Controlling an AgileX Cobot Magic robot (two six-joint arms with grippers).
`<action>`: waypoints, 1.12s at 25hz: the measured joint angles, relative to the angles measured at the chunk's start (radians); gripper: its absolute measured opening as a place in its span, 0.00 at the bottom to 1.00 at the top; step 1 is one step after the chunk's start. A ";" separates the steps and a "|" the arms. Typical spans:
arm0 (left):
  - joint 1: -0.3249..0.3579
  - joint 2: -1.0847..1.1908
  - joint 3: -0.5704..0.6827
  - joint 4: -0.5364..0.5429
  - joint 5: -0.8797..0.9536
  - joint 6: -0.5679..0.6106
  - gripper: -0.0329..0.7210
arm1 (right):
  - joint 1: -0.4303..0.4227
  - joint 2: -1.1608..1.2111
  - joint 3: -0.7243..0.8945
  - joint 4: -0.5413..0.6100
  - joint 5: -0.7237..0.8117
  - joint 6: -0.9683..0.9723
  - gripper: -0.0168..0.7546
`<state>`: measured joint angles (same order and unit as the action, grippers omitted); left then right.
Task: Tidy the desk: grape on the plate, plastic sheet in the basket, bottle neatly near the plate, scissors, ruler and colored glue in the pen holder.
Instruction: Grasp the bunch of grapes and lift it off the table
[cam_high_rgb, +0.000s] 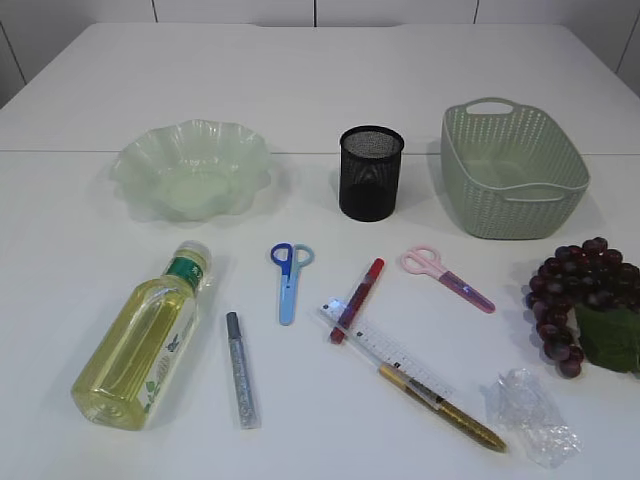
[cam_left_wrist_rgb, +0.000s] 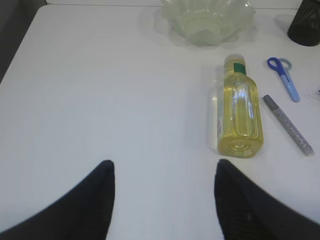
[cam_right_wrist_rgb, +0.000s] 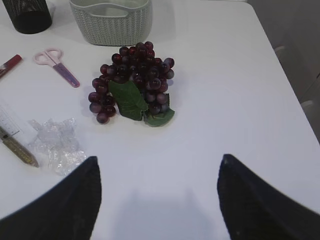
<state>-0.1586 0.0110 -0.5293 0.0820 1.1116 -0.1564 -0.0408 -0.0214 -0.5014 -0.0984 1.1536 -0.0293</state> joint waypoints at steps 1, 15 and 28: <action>0.000 0.000 0.000 0.007 0.000 0.000 0.65 | 0.000 0.000 0.000 0.000 0.000 0.000 0.75; 0.000 0.000 -0.029 0.102 -0.053 0.000 0.65 | 0.000 0.000 -0.022 0.026 -0.069 0.063 0.75; 0.000 0.344 -0.060 0.044 -0.216 -0.069 0.65 | 0.000 0.404 -0.042 0.056 -0.220 0.161 0.75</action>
<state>-0.1586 0.3546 -0.5889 0.1262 0.8953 -0.2256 -0.0408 0.3824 -0.5438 -0.0419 0.9333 0.1317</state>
